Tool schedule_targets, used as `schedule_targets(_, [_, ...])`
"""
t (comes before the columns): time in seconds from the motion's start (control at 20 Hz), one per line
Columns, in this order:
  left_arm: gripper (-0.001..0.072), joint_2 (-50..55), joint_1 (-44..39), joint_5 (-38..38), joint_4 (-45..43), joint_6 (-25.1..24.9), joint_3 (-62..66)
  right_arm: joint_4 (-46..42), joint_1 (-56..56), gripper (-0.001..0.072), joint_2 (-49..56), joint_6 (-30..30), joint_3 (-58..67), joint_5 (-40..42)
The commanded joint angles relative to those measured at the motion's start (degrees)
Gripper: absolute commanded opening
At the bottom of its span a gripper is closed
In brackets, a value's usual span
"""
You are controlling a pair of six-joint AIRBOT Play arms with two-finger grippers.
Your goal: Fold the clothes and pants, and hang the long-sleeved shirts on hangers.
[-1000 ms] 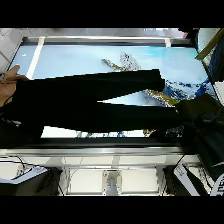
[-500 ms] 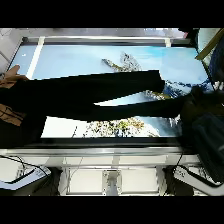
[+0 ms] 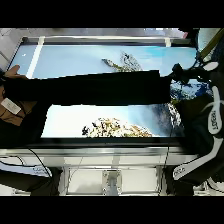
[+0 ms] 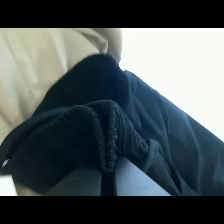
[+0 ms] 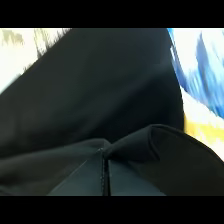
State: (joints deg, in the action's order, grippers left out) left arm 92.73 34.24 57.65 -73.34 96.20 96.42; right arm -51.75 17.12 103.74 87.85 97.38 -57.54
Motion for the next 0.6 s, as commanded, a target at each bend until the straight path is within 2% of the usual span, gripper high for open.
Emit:
schedule_targets(0.0, [0.0008, 4.6, -1.4, -3.1, -1.4, 4.2, 2.6, 0.9, -2.1, 0.0002, 7.4, 3.2, 8.7, 7.8])
schedule_targets(0.15, [0.0009, 6.1, -2.3, -4.7, -1.2, 4.1, 2.6, 1.9, -3.4, 0.0001, 11.5, 4.2, 14.9, 10.8])
schedule_targets(0.35, [0.0010, 7.1, -4.3, -10.4, -1.2, 4.2, 2.6, 2.0, -4.0, 0.0003, 15.5, 10.1, 17.6, 13.3])
schedule_targets(0.45, [0.0013, 7.2, -4.5, -11.9, -1.2, 6.1, 2.6, 2.3, -4.1, 0.0004, 16.4, 11.8, 17.6, 15.7])
schedule_targets(0.5, [0.0120, 7.2, -4.5, -12.4, -1.0, 6.1, 2.6, 2.9, -4.1, 0.0007, 16.5, 11.8, 17.6, 17.1])
schedule_targets(0.55, [0.0468, 7.2, -4.5, -13.1, -1.0, 6.1, 2.6, 4.0, -4.1, 0.0125, 16.4, 11.8, 17.6, 18.5])
